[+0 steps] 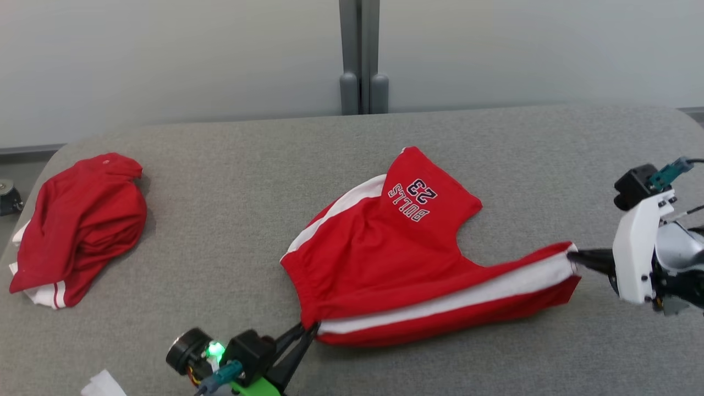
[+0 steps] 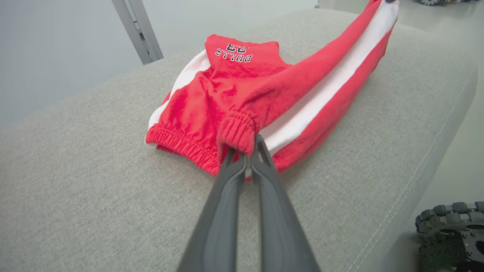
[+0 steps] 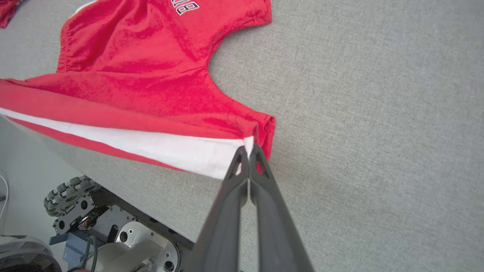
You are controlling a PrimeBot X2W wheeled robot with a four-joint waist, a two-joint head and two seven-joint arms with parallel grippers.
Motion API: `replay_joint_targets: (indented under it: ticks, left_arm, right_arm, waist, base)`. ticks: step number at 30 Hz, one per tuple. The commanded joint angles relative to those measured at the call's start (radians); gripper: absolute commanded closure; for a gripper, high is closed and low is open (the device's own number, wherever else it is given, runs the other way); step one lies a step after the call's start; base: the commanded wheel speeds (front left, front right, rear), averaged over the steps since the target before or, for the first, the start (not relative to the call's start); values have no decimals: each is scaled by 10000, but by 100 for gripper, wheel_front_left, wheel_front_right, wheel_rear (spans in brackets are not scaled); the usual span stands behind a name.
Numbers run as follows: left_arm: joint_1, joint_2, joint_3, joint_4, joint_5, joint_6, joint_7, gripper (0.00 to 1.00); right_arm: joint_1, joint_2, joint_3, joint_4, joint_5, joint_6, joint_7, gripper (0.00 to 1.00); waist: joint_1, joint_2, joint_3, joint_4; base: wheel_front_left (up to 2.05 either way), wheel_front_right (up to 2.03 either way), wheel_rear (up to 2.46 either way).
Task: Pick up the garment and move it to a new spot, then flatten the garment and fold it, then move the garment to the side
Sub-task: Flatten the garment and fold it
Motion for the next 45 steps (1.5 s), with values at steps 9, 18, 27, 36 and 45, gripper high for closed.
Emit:
replay_joint_targets:
  ticks: [9, 18, 27, 36, 45]
  left_arm:
    - [-1652, -928, 56, 877, 119, -104, -452, 100]
    - [-2976, -1830, 97, 1896, 249, -236, -939, 100]
    - [-3822, -2588, 407, 2758, 268, -271, -1187, 100]
    - [-4128, -3119, 712, 3444, 367, -371, -1201, 100]
    - [-4423, -3376, 736, 3992, 549, -497, -1194, 0]
  right_arm:
    - [-1727, 1075, -686, 1498, -370, -13, 288, 100]
    - [-3117, 1488, -804, 2502, -1078, -13, 449, 100]
    - [-4241, 1624, -724, 3334, -1889, -13, 35, 100]
    - [-4642, 1855, -386, 4191, -2343, -15, -720, 100]
    - [-4849, 2204, -66, 5027, -2584, -15, -1476, 0]
  waist:
    - [1, 0, 1317, 1367]
    - [1, 0, 2191, 2218]
    - [1, 0, 3089, 2774]
    - [1, 0, 3500, 3134]
    - [1, 0, 3606, 3166]
  base:
    - [0, 0, 0]
    - [0, 0, 0]
    - [0, 0, 0]
    - [0, 0, 0]
    - [0, 0, 0]
